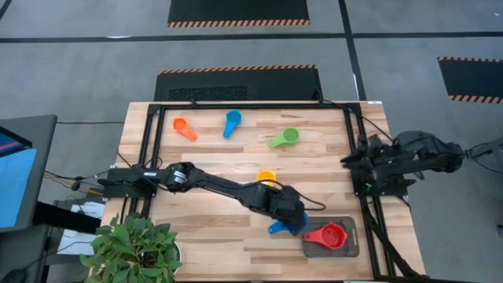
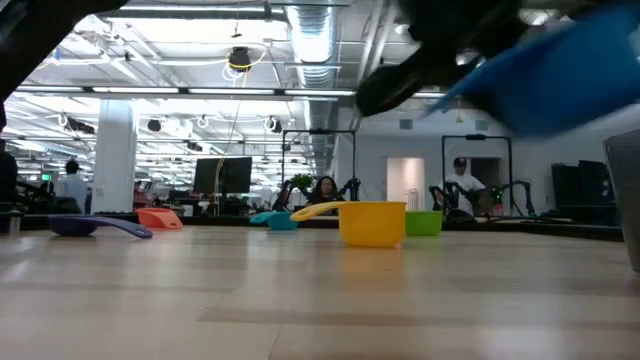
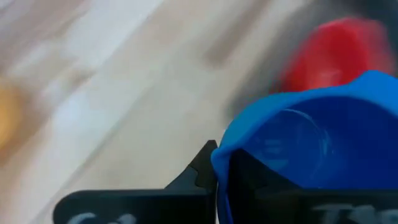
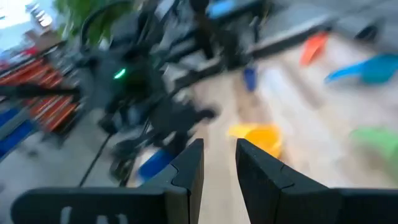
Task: Nest measuring cups in basket
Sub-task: Stack the blue measuring cup on top of the red measuring cup in the black bin
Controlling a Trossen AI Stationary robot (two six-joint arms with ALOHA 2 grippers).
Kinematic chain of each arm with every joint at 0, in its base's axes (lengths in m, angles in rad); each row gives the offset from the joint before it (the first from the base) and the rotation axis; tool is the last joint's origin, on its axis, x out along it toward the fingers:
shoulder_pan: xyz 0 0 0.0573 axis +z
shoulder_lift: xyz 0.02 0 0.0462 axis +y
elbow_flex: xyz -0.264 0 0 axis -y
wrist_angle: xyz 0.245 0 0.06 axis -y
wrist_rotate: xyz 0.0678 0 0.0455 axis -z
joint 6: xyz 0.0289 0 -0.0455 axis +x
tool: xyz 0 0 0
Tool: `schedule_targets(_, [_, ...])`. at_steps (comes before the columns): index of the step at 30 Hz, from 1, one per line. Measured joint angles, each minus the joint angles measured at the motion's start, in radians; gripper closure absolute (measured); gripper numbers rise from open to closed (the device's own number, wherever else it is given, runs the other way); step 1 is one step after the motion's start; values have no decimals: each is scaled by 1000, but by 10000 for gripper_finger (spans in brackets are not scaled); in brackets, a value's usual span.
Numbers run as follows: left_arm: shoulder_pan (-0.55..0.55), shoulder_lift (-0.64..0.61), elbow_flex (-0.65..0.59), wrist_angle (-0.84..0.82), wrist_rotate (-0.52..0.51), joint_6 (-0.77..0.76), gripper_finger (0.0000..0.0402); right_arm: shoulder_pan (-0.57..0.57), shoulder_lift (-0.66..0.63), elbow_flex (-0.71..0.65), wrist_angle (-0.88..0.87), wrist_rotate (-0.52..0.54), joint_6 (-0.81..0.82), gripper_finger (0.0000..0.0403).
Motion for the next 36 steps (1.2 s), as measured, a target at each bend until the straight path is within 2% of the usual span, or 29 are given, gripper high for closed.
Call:
schedule_targets(3, [-8,-12,3,156,-10,39,401,0,0,65,0,103,-42,285])
schedule_targets(8, [1,-12,1,381,-22,80,401,0,0,148,-4,120,-54,285])
schedule_targets(15, [33,-13,0,414,-31,95,401,0,0,168,-6,116,-54,285])
schedule_targets(21, [38,-11,1,609,-29,120,401,0,0,168,-6,120,-53,285])
schedule_targets(30, [17,-9,0,568,-41,146,401,0,13,156,-128,39,74,285])
schedule_targets(36, [12,-9,-1,557,-34,141,401,0,55,68,-126,-96,168,285])
